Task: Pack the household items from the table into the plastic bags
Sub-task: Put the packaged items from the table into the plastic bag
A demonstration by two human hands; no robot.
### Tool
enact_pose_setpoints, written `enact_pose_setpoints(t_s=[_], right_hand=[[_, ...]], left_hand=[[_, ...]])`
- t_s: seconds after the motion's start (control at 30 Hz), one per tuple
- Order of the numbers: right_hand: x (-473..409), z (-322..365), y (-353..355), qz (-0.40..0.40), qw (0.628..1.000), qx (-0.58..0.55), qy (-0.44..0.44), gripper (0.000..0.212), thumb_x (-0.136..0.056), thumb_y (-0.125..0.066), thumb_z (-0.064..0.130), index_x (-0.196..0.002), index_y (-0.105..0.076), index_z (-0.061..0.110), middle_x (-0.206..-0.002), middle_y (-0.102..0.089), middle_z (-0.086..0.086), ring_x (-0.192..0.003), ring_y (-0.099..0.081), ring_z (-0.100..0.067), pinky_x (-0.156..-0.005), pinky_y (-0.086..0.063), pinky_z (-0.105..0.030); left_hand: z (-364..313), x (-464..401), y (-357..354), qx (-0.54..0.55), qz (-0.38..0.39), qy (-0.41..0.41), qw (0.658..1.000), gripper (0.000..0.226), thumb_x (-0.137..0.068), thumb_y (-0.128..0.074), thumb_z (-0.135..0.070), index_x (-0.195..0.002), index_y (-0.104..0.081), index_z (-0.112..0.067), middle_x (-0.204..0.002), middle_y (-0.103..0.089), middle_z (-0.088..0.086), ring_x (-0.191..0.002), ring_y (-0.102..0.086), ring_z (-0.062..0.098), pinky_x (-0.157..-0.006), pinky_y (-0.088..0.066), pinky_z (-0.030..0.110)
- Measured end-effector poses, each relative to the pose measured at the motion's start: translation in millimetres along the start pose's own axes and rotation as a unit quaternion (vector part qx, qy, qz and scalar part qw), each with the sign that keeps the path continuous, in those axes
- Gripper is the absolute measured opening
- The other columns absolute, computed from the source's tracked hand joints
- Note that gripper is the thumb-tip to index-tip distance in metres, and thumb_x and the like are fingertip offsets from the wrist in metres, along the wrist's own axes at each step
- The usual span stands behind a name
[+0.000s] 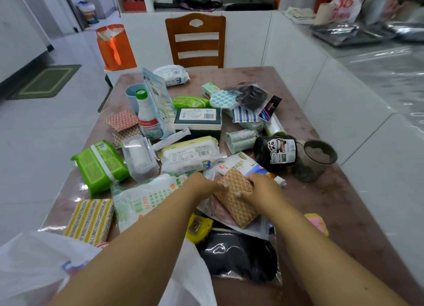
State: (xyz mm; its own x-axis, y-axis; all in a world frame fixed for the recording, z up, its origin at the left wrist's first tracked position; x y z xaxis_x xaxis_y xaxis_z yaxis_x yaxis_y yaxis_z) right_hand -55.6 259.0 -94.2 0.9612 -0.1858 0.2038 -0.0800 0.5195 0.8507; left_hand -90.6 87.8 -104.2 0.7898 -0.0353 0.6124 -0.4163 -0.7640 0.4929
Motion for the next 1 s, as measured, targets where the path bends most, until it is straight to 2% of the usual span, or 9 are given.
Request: enact_pose_setpoints(t_s=[0.1, 0.2, 0.33, 0.4, 0.5, 0.6, 0.7, 0.8, 1.0], right_hand=[[-2.2, -6.3, 0.0, 0.0, 0.997, -0.073, 0.002, 0.034, -0.086, -0.066, 0.039, -0.106, -0.066, 0.012, -0.101, -0.069, -0.006, -0.093, -0.062, -0.022, -0.075, -0.047, -0.03], [-1.6, -4.4, 1.5, 0.011, 0.988, -0.153, 0.016, 0.03, -0.092, -0.058, 0.036, -0.107, -0.068, 0.011, -0.099, -0.07, -0.005, -0.092, -0.064, -0.022, -0.075, -0.047, -0.032], [2.8, 5.5, 10.8, 0.006, 0.974, -0.221, 0.038, 0.03, -0.093, -0.056, 0.035, -0.112, -0.069, 0.016, -0.101, -0.071, -0.002, -0.09, -0.064, -0.017, -0.078, -0.05, -0.032], [10.8, 2.9, 25.1, -0.038, 0.972, -0.229, 0.036, 0.02, -0.092, -0.058, 0.038, -0.091, -0.068, 0.021, -0.088, -0.067, 0.0, -0.081, -0.063, -0.018, -0.076, -0.052, -0.036], [29.9, -4.2, 28.8, -0.034, 0.985, -0.167, 0.015, 0.027, -0.088, -0.062, 0.039, -0.076, -0.059, 0.015, -0.076, -0.064, 0.001, -0.074, -0.06, -0.02, -0.07, -0.047, -0.035], [49.0, -1.4, 0.5, 0.082, 0.996, -0.025, 0.033, 0.033, -0.079, -0.07, 0.046, -0.097, -0.062, 0.019, -0.098, -0.065, 0.001, -0.089, -0.059, -0.016, -0.078, -0.049, -0.032], [57.8, 5.4, -27.3, 0.147, 0.977, 0.138, 0.072, 0.088, -0.063, -0.076, 0.061, -0.132, -0.046, 0.016, -0.133, -0.047, -0.005, -0.123, -0.043, -0.023, -0.099, -0.041, -0.036], [58.2, 9.8, -37.8, 0.16, 0.943, 0.283, 0.073, 0.107, -0.055, -0.075, 0.069, -0.136, -0.036, 0.011, -0.137, -0.038, -0.009, -0.128, -0.033, -0.029, -0.103, -0.032, -0.041], [59.7, 13.8, -46.9, 0.208, 0.945, 0.246, 0.052, 0.053, -0.063, -0.08, 0.056, -0.093, -0.056, 0.019, -0.093, -0.063, -0.002, -0.096, -0.059, -0.026, -0.074, -0.04, -0.03]], left_hand=[[-3.9, 1.1, 1.0, 0.054, 0.019, -0.019, 0.998, 0.067, -0.062, -0.086, -0.039, -0.113, -0.063, -0.002, -0.107, -0.066, 0.009, -0.091, -0.061, 0.023, -0.078, -0.049, 0.03], [-19.5, 12.8, 1.5, 0.188, 0.068, -0.041, 0.979, 0.025, -0.075, -0.08, -0.017, -0.087, -0.064, -0.003, -0.084, -0.068, 0.011, -0.063, -0.067, 0.016, -0.056, -0.053, 0.024], [-29.5, 23.3, 21.1, 0.27, 0.063, -0.058, 0.959, 0.031, -0.08, -0.073, -0.01, -0.101, -0.057, 0.005, -0.098, -0.067, 0.019, -0.076, -0.066, 0.026, -0.062, -0.057, 0.031], [-30.0, 29.8, 43.9, 0.298, 0.027, -0.073, 0.951, 0.031, -0.081, -0.072, -0.01, -0.105, -0.057, 0.004, -0.095, -0.069, 0.017, -0.077, -0.067, 0.028, -0.062, -0.057, 0.032], [-24.2, 39.8, 82.6, 0.371, -0.025, -0.105, 0.922, 0.028, -0.08, -0.071, -0.005, -0.105, -0.059, 0.001, -0.093, -0.07, 0.014, -0.077, -0.07, 0.027, -0.057, -0.059, 0.031], [-9.0, 43.9, 102.9, 0.443, -0.052, -0.12, 0.887, 0.042, -0.078, -0.072, -0.001, -0.118, -0.057, 0.005, -0.107, -0.07, 0.02, -0.092, -0.071, 0.032, -0.077, -0.059, 0.046], [3.8, 49.5, 102.9, 0.474, -0.06, -0.117, 0.871, 0.041, -0.08, -0.07, 0.001, -0.119, -0.058, 0.005, -0.111, -0.07, 0.021, -0.096, -0.07, 0.034, -0.083, -0.055, 0.054], [14.3, 52.7, 98.1, 0.485, -0.069, -0.105, 0.866, 0.041, -0.08, -0.07, 0.001, -0.118, -0.059, 0.006, -0.112, -0.069, 0.023, -0.097, -0.07, 0.035, -0.084, -0.055, 0.056], [29.9, 57.7, 92.6, 0.499, -0.084, -0.085, 0.858, 0.04, -0.08, -0.071, -0.001, -0.117, -0.059, 0.005, -0.112, -0.069, 0.022, -0.098, -0.068, 0.035, -0.088, -0.053, 0.054]])
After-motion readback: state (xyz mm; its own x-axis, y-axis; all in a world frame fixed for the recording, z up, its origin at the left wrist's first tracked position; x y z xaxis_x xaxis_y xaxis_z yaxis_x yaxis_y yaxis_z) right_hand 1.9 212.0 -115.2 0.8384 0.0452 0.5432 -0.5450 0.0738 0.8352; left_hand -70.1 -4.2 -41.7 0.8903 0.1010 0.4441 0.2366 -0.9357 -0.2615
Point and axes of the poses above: each hand's wrist, its own x-axis away from the middle knuckle, its own y-axis out of the back of the hand, z = x × y, the point moved 7 cm from there along -x, towards the middle knuckle
